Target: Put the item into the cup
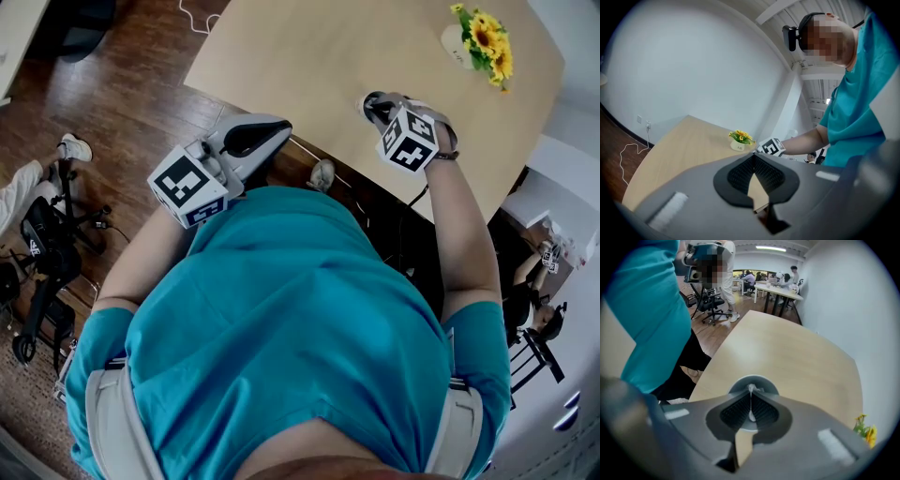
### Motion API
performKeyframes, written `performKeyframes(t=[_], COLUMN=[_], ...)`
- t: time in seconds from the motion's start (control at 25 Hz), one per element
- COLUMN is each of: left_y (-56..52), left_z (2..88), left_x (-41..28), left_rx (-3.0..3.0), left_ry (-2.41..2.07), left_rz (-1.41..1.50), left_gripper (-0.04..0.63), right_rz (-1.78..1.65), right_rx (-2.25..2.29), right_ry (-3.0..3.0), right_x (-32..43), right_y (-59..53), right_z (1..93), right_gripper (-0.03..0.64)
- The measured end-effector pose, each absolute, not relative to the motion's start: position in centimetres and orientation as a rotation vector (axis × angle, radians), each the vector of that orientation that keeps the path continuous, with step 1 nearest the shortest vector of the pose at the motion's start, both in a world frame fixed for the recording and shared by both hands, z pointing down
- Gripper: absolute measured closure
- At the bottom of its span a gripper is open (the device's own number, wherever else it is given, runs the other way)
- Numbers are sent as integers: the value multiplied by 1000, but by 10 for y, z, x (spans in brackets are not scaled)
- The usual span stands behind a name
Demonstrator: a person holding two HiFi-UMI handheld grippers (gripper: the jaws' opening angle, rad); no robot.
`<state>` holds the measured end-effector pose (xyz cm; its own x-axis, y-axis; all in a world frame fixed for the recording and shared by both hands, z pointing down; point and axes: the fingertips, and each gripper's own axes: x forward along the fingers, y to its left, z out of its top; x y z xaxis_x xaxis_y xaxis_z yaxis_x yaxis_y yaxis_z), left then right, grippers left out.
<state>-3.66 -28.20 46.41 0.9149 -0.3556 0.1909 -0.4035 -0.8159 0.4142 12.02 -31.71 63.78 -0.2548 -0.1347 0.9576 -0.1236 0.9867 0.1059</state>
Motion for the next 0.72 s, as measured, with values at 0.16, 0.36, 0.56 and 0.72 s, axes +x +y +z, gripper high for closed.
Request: performKeyframes(t=[0.16, 0.36, 0.56, 0.72], left_y=[-283, -282, -282, -282], left_z=[464, 465, 463, 460], left_x=[-40, -43, -44, -45], left_rx=[2618, 2618, 2619, 2624], left_ry=[-555, -557, -559, -560], left_rz=[146, 144, 139, 138], left_gripper=[592, 592, 592, 592], right_rz=[3, 16, 29, 32], right_rx=[177, 181, 192, 223], right_ry=[-1826, -1828, -1832, -1850], right_x=[119, 117, 117, 118], right_y=[-318, -320, -322, -322], right_z=[644, 648, 646, 638], right_gripper=[609, 609, 606, 591])
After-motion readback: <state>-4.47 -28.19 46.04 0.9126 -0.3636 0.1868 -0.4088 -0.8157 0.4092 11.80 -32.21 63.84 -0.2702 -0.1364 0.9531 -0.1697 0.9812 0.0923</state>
